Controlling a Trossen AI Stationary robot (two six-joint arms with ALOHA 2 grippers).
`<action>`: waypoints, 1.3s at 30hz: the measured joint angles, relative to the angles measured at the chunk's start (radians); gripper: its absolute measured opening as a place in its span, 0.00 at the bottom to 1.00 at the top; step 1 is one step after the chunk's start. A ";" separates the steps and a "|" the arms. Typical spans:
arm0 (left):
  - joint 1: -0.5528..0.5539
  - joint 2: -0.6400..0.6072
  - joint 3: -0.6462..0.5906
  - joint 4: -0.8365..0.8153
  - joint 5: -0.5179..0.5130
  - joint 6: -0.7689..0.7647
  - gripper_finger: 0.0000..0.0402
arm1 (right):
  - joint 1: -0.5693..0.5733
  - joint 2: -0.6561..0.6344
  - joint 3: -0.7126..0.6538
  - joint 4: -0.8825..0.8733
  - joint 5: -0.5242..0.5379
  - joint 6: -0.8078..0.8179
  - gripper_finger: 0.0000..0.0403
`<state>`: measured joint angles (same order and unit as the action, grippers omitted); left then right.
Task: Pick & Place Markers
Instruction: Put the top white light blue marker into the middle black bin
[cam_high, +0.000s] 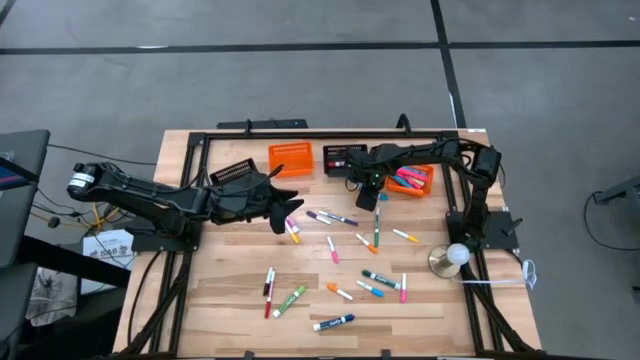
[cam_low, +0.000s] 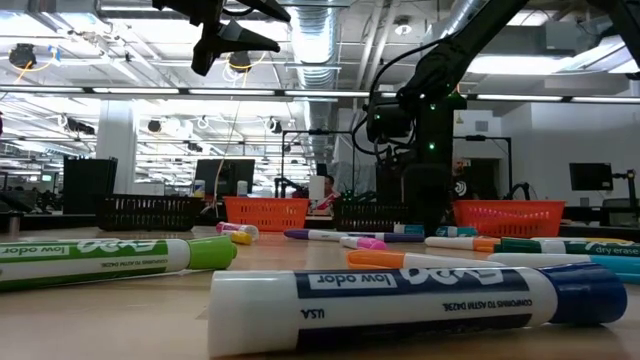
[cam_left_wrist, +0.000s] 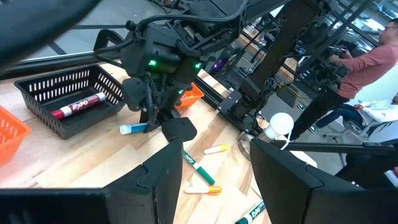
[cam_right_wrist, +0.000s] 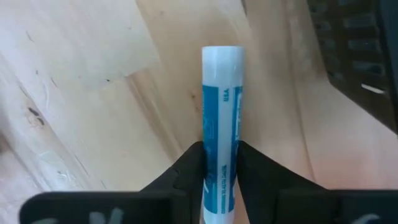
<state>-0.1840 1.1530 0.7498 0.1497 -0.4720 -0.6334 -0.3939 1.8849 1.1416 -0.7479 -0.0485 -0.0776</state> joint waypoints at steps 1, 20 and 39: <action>0.000 0.000 0.000 0.000 0.000 0.000 0.46 | 0.000 -0.001 0.000 0.000 -0.002 0.000 0.18; 0.000 0.000 0.000 0.000 -0.001 0.001 0.46 | 0.029 0.000 0.243 -0.317 -0.195 -0.141 0.16; 0.000 0.000 0.000 0.000 -0.001 0.001 0.46 | -0.132 -0.002 0.407 -0.568 -0.985 -0.510 0.16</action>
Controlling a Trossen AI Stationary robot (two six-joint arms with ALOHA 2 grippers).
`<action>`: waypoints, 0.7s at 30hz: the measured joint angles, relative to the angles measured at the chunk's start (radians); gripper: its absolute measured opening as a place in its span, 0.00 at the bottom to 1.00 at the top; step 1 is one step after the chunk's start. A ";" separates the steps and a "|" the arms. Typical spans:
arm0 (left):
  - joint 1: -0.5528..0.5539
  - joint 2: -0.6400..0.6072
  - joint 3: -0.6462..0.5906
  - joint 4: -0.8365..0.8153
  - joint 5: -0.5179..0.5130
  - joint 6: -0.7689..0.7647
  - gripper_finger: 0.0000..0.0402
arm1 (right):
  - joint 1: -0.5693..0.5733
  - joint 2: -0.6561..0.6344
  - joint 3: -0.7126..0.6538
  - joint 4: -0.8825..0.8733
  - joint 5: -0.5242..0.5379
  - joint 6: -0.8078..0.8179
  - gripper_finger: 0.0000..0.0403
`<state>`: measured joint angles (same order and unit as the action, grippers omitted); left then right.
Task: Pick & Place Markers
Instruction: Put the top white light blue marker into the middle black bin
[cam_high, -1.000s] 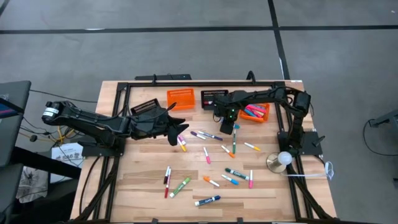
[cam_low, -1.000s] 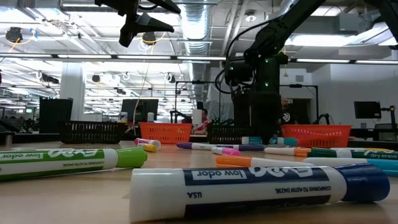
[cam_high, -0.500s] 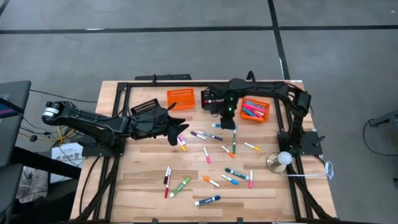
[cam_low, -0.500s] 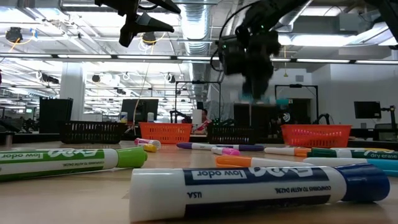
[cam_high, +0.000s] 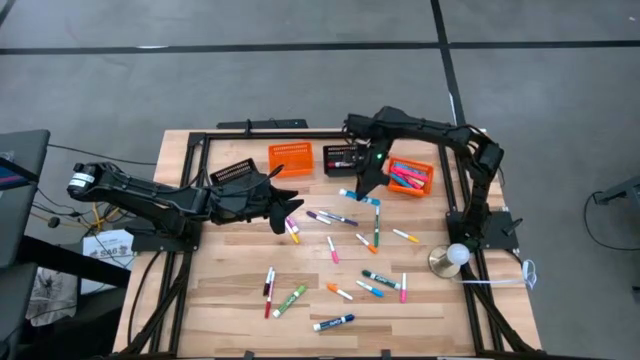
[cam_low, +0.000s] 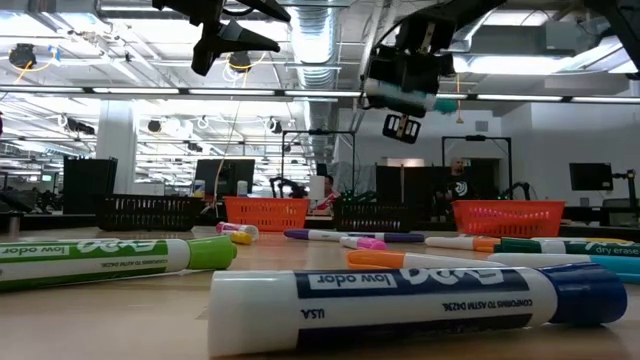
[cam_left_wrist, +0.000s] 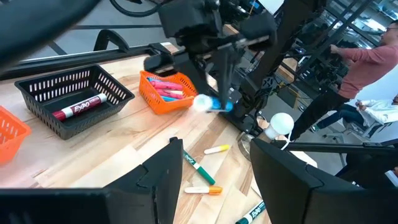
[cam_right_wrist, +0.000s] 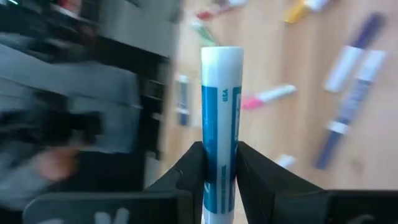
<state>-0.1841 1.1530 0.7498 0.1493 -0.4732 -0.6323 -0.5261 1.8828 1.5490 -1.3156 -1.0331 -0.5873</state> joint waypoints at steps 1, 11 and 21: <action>0.000 0.000 0.000 0.000 0.000 0.000 0.46 | 0.003 0.000 0.000 0.022 0.065 0.017 0.16; 0.000 0.000 0.000 0.000 0.000 0.000 0.46 | 0.040 0.000 0.000 0.425 0.803 0.162 0.16; 0.000 0.000 0.000 0.000 0.000 0.024 0.46 | 0.027 0.004 0.000 0.561 0.996 0.056 0.16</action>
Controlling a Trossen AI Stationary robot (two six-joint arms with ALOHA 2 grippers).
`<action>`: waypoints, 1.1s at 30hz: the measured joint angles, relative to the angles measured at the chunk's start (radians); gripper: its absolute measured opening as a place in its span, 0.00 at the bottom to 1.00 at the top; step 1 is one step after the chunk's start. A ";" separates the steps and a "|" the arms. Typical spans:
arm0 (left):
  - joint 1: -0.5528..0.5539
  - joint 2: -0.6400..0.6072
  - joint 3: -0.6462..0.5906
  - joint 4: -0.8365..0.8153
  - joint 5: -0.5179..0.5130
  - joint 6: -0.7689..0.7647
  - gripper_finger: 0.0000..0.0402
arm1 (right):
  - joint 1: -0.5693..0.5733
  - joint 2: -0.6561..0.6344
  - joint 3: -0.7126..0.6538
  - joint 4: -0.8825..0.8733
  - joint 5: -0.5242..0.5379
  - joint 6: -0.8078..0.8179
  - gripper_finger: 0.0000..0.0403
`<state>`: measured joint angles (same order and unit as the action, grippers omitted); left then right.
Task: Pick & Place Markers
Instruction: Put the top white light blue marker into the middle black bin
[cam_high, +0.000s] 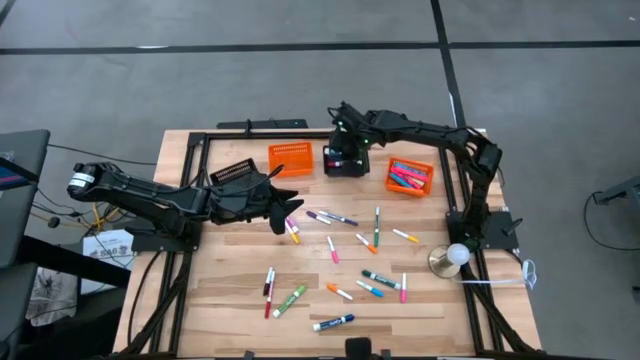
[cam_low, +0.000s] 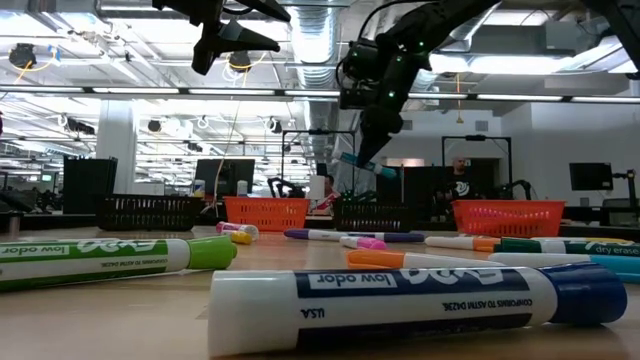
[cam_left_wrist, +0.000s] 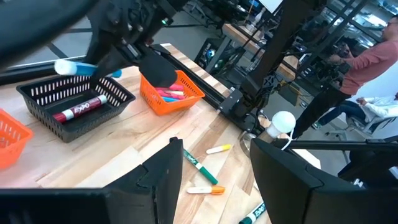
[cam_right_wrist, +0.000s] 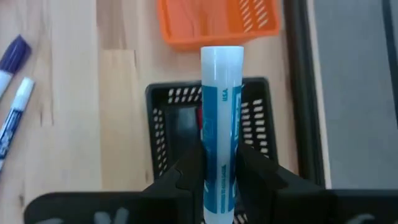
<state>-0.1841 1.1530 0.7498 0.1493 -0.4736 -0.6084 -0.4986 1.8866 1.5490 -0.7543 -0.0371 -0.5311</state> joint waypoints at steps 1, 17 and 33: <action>0.000 0.000 0.000 0.000 0.000 0.002 0.46 | -0.004 0.000 0.000 0.008 -0.002 0.003 0.16; 0.000 0.000 0.000 0.000 0.000 0.001 0.46 | -0.034 0.129 0.000 0.014 -0.008 0.026 0.16; 0.000 0.000 0.000 0.000 0.000 0.002 0.46 | -0.040 0.186 0.000 -0.024 0.011 -0.002 0.16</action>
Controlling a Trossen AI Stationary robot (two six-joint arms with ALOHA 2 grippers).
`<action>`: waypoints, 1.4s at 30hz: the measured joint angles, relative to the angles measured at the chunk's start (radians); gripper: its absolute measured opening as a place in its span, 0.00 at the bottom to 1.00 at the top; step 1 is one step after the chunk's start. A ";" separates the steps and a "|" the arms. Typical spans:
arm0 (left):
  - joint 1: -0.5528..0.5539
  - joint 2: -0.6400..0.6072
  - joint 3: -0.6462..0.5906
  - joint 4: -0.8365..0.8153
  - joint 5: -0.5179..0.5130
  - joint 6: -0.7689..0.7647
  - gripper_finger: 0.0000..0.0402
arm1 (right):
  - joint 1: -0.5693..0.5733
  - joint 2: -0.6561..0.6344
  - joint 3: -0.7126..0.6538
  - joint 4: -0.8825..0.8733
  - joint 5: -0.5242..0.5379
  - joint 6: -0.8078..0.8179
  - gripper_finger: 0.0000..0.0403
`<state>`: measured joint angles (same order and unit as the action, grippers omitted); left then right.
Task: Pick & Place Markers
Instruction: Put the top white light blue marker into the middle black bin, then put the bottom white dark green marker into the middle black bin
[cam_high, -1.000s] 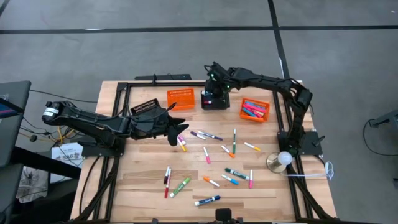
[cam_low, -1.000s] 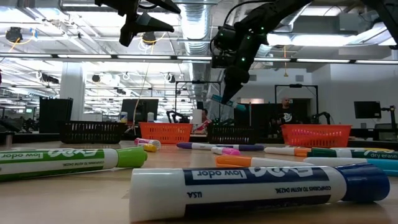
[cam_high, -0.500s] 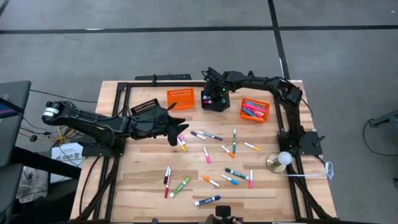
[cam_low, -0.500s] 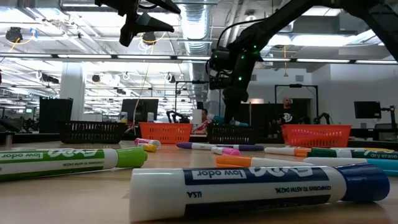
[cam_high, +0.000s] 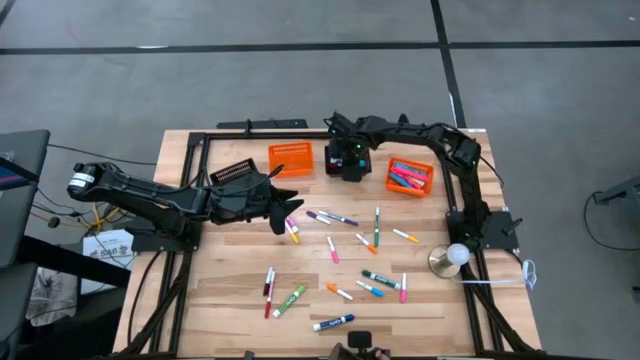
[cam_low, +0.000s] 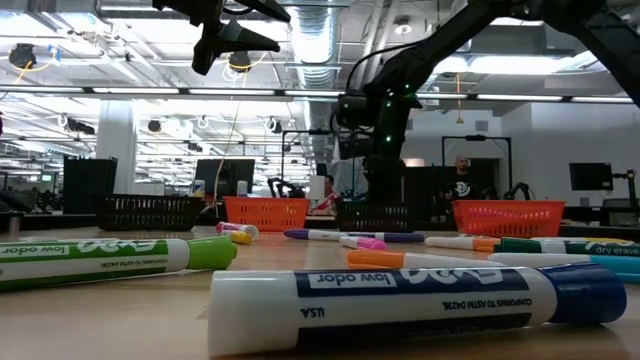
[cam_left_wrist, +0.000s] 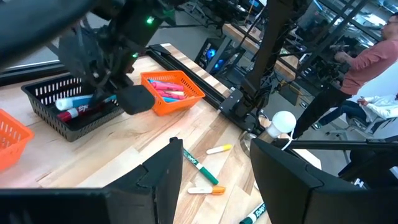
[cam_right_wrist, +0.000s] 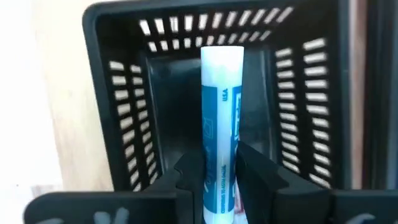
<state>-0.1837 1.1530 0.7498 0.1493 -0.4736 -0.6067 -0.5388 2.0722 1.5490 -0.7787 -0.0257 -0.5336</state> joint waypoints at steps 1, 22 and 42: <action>0.000 0.000 0.000 0.000 0.000 0.000 0.46 | 0.000 0.008 0.001 0.009 0.000 -0.001 0.16; 0.000 0.000 0.000 0.000 0.000 0.001 0.46 | 0.014 0.004 0.077 -0.099 0.030 0.011 0.45; 0.000 0.000 0.000 0.000 0.000 0.027 0.46 | 0.134 -0.518 0.275 -0.508 -0.296 0.150 0.37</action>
<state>-0.1837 1.1530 0.7498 0.1493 -0.4732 -0.5800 -0.4049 1.5539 1.8244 -1.2869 -0.3215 -0.3831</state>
